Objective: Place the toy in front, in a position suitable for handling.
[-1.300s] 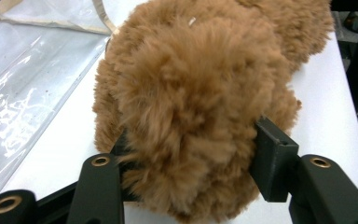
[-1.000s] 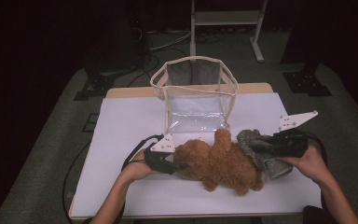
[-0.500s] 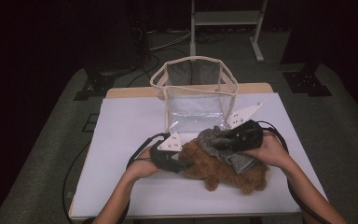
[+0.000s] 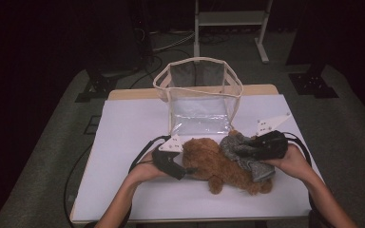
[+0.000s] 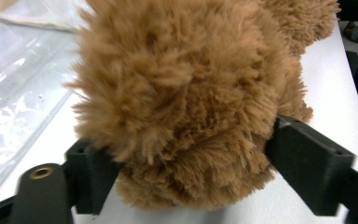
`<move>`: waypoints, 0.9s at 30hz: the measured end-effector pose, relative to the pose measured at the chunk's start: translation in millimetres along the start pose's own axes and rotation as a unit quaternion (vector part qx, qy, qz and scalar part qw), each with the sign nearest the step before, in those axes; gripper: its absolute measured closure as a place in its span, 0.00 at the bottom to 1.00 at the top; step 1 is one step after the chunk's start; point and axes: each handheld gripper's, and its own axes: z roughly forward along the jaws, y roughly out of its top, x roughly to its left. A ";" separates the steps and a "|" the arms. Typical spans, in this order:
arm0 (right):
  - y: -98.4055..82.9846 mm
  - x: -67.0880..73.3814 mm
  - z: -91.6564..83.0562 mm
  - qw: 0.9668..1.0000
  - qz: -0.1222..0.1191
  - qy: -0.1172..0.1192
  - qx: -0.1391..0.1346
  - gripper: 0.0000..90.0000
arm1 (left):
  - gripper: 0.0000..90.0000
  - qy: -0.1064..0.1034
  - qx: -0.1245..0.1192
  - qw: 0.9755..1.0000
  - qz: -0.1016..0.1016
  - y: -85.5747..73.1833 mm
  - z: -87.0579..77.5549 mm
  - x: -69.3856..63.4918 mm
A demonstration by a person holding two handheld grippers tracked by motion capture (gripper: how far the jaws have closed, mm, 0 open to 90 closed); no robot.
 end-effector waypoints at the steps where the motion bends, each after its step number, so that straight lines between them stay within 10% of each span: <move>1: -2.6 -0.6 -1.0 1.000 0.002 0.002 -0.002 0.82 | 0.19 -0.003 -0.001 1.000 -0.002 -0.3 1.1 0.4; 19: -19.4 -4.0 -6.5 1.000 0.019 0.003 -0.005 0.82 | 0.12 -0.009 -0.001 0.999 -0.032 -1.4 18.6 4.9; 27: -18.8 -6.2 -0.8 1.000 0.027 0.008 -0.008 0.82 | 0.50 0.036 -0.031 0.999 -0.017 2.6 15.1 -1.0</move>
